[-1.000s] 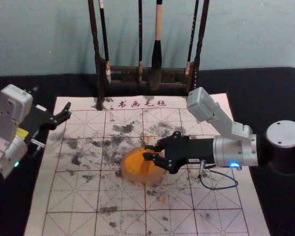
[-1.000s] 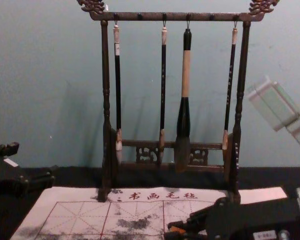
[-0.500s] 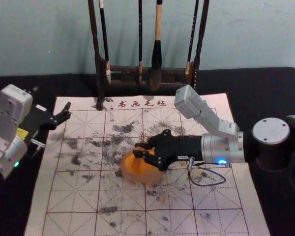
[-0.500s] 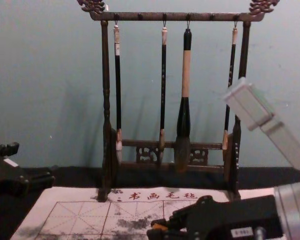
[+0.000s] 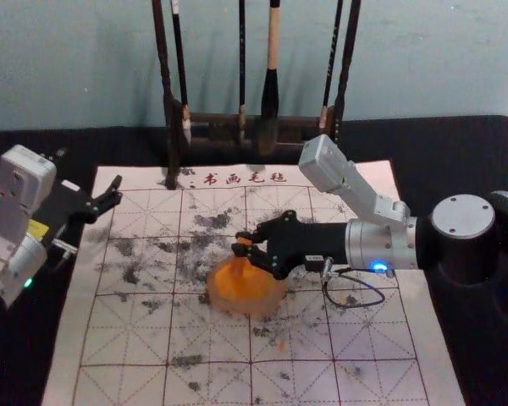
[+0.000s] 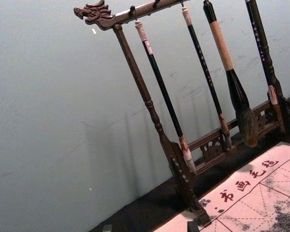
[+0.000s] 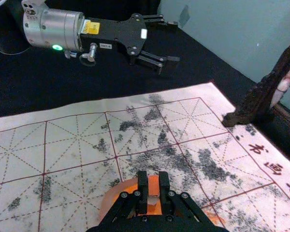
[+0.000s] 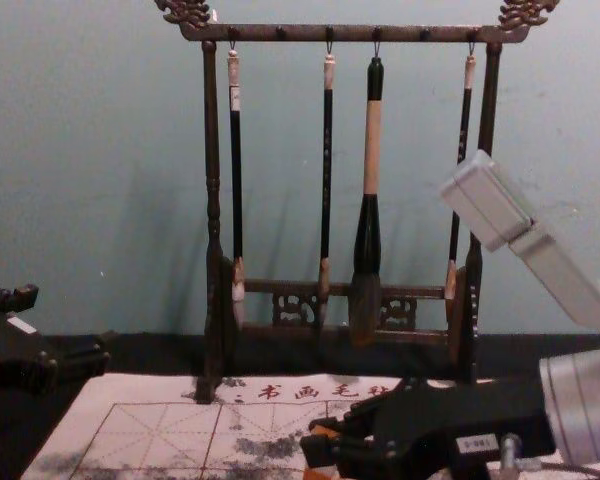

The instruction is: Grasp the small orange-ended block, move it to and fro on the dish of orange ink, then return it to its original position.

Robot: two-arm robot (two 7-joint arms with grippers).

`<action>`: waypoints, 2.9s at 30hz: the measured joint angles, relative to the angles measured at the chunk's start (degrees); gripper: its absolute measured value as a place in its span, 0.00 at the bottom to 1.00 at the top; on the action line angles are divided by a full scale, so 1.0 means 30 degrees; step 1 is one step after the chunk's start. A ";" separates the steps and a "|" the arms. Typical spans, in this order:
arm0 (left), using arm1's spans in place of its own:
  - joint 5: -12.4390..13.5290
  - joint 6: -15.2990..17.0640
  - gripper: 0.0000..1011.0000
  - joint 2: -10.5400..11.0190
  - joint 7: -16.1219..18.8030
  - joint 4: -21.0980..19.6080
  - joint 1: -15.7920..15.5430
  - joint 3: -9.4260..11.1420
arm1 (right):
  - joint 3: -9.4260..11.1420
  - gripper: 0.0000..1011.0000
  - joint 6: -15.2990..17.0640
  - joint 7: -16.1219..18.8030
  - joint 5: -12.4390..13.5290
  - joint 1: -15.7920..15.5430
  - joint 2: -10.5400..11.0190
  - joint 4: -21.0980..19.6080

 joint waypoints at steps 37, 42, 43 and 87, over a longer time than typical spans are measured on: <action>0.0000 0.0001 0.99 0.0000 0.0000 0.0000 0.0000 0.0000 | 0.0734 0.14 0.0136 -0.0008 0.0251 -0.1217 0.1620 -0.1717; 0.0000 0.0001 0.99 0.0000 0.0000 -0.0001 0.0001 0.0000 | 0.0729 0.14 0.0174 0.0078 0.0351 -0.1379 0.1767 -0.2008; 0.0000 0.0001 0.99 0.0000 0.0000 0.0000 0.0000 0.0000 | 0.0724 0.14 0.0179 0.0120 0.0386 -0.1425 0.1811 -0.2095; 0.0000 0.0000 0.99 0.0000 0.0000 -0.0001 0.0000 0.0000 | 0.0219 0.14 0.0174 -0.0161 0.0191 -0.0261 0.0211 -0.0147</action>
